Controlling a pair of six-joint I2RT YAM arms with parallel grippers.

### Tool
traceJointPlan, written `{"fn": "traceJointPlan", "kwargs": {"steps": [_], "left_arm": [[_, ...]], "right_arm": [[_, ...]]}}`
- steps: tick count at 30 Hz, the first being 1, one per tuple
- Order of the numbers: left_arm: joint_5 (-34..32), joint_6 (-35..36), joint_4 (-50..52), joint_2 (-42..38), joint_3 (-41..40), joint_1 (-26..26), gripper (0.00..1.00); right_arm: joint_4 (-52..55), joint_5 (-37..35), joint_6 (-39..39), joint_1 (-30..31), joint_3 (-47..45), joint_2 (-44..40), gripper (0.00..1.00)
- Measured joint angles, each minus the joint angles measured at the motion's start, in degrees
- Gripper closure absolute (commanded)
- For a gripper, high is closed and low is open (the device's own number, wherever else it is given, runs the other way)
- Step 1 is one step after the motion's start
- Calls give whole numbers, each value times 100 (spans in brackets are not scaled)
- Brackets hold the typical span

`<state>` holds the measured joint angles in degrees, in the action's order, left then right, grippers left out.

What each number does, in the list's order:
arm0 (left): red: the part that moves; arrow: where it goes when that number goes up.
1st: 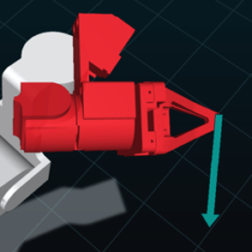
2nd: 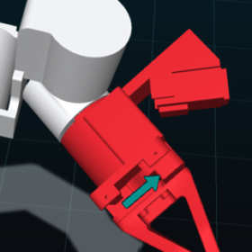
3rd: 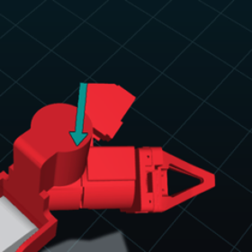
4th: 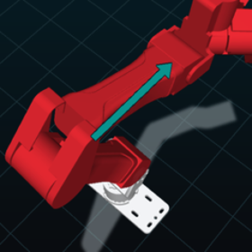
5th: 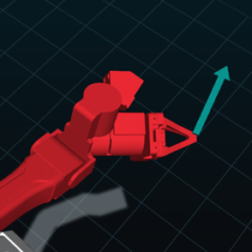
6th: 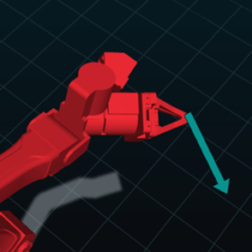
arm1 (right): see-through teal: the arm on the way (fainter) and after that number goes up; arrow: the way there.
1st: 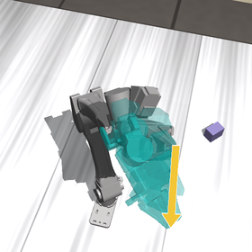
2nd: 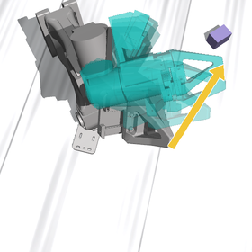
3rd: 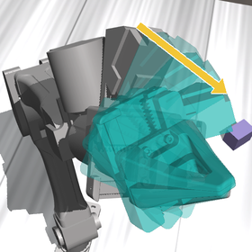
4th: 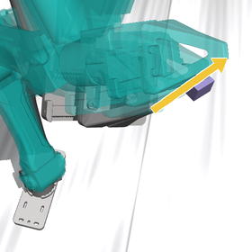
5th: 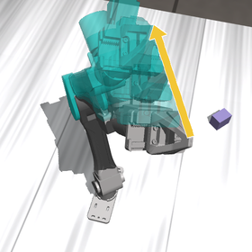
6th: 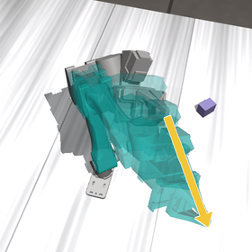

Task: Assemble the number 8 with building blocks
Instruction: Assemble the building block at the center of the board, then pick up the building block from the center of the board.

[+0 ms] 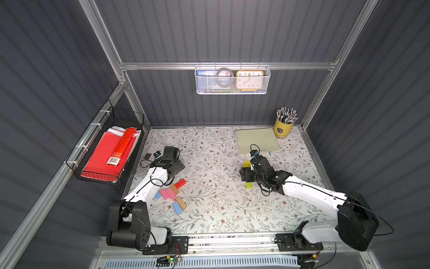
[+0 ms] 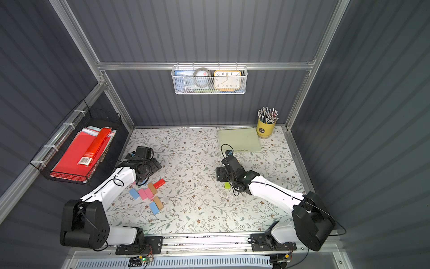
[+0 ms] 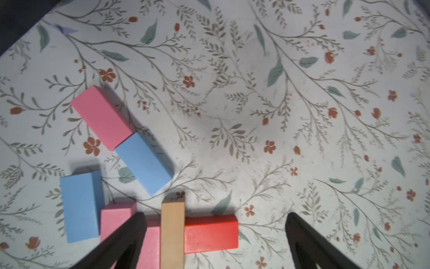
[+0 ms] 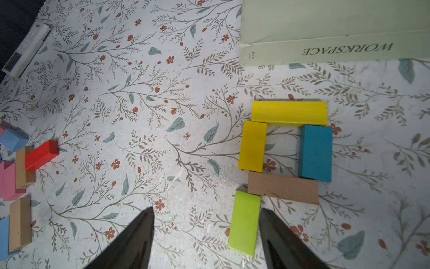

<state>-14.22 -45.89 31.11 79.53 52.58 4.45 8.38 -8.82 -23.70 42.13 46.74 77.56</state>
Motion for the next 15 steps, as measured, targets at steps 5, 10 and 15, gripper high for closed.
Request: {"fn": "traceJointPlan", "kwargs": {"steps": [5, 10, 15], "left_arm": [[251, -4, -7, -11, -186, -566, 9], [376, -76, -74, 28, -227, -885, 12], [518, -238, -227, 269, -262, -1001, 16]], "right_arm": [[-225, 22, 87, -2, -232, -50, 24], [-404, 24, 149, -4, -483, -144, 24], [-514, 22, 247, -4, -669, -258, 24]]}}
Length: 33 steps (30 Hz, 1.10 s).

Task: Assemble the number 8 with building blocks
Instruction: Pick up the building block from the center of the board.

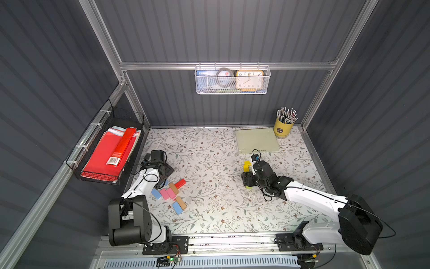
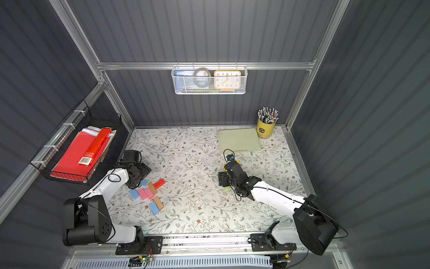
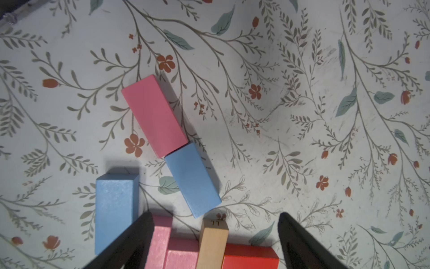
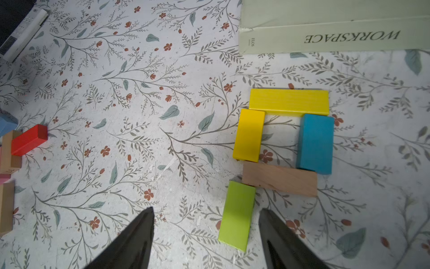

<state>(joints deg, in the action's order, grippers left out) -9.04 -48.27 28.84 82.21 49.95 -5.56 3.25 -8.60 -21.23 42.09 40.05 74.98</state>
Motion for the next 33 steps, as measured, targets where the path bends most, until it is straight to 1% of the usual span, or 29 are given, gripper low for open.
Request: {"fn": "traceJointPlan", "kwargs": {"steps": [3, 8, 19, 23, 28, 33], "left_arm": [[103, -109, -140, 146, -70, -15, 19], [179, -221, -282, 442, -70, -15, 22], [116, -402, -389, 614, -92, -24, 25], [48, -479, -382, 671, -168, -79, 31], [22, -501, -389, 748, -192, -168, 34], [-26, -496, -431, 901, -138, -199, 40]], "right_arm": [[-28, -4, 44, -13, -96, -118, 24], [-55, -17, 114, -90, -199, -291, 24], [-70, -22, 136, -186, -313, -361, 24], [-70, -22, 136, -186, -313, -361, 24], [-70, -20, 133, -188, -313, -361, 24], [-72, -22, 136, -188, -330, -361, 24]]}}
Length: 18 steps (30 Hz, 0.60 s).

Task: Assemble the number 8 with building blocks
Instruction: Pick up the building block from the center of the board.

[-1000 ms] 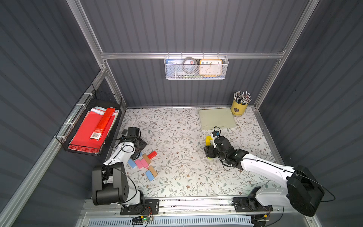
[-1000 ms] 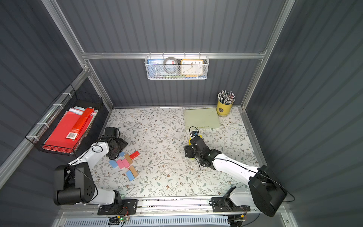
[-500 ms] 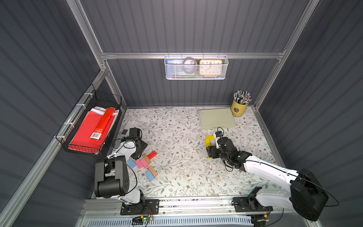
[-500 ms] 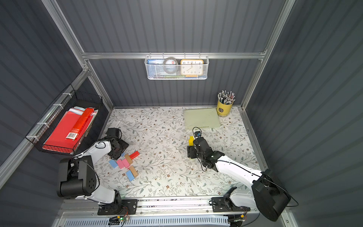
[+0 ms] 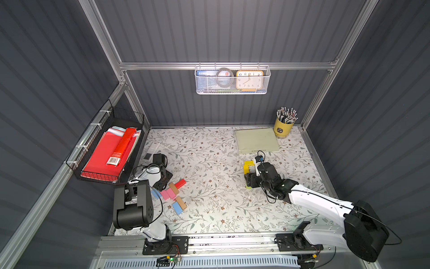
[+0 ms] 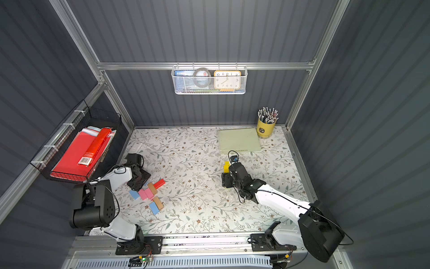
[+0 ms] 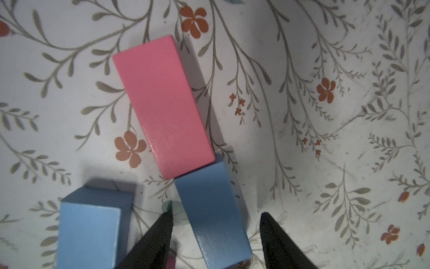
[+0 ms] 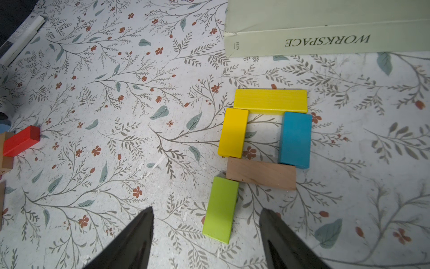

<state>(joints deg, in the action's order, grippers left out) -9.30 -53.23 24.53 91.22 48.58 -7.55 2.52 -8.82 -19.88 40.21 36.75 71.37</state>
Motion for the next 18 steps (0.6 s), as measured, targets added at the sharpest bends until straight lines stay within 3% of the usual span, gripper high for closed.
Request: {"fn": "traceJointPlan", "kwargs": {"steps": [11, 18], "left_arm": [[28, 44, -103, 173, 170, -4, 84], [92, 227, 50, 140, 472, -2, 96]], "right_arm": [[2, 0, -2, -103, -109, -48, 24], [9, 33, -22, -476, -149, -555, 24]]}}
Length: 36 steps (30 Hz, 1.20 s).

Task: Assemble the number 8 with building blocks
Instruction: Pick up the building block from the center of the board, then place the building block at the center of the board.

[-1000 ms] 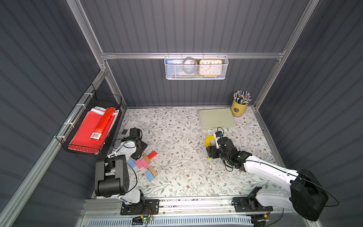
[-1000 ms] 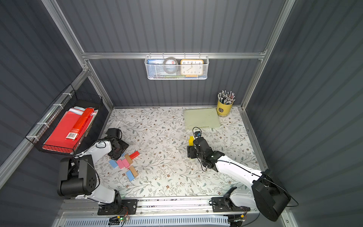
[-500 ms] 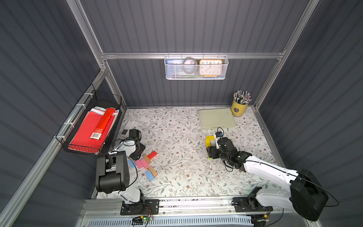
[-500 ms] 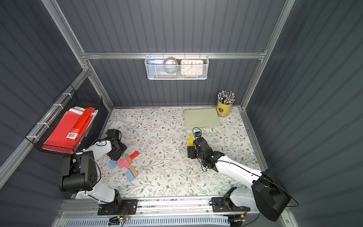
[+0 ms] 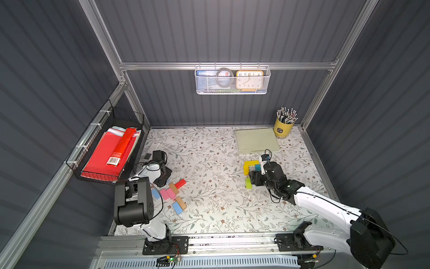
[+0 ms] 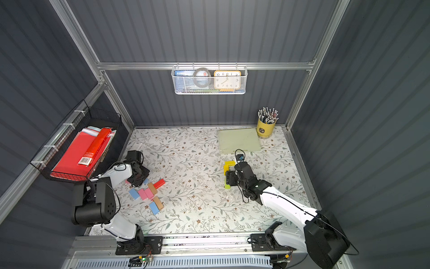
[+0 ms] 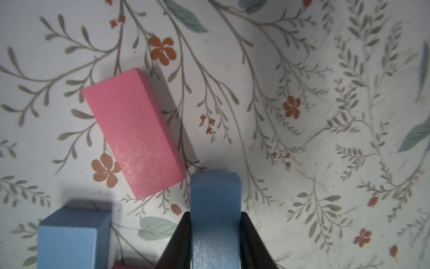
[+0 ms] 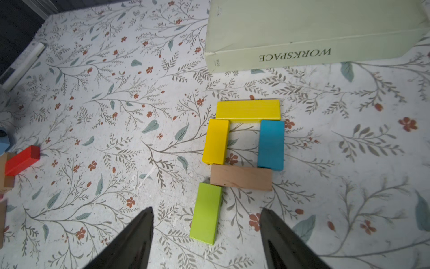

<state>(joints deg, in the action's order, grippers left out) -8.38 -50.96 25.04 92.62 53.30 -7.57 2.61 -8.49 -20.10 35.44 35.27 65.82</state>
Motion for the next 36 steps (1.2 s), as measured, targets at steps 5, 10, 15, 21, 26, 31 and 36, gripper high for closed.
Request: {"fn": "traceJointPlan", "kwargs": {"steps": [5, 10, 15, 21, 26, 31, 36], "left_arm": [[-74, 79, 262, -181, 748, 417, 95], [-286, -55, 400, -162, 1775, 1919, 95], [-442, -409, 474, 413, 2914, 3534, 94], [-498, -756, 577, 1657, 4251, 5069, 94], [-466, -852, 717, 2796, 5497, 6030, 94], [-326, -911, 846, 3628, 6216, 6710, 93], [-212, -1032, 973, 3991, 6255, 6968, 88]], "right_arm": [[140, 55, -26, -461, 0, -243, 23], [387, 35, -26, -942, 0, -463, 23], [612, -105, -83, -1294, 0, -719, 23], [903, -170, -280, -1696, 24, -872, 22], [1134, -199, -343, -1882, 127, -962, 22], [1283, -223, -378, -2020, 192, -1134, 22], [1423, -229, -385, -2124, 190, -1320, 22]]}}
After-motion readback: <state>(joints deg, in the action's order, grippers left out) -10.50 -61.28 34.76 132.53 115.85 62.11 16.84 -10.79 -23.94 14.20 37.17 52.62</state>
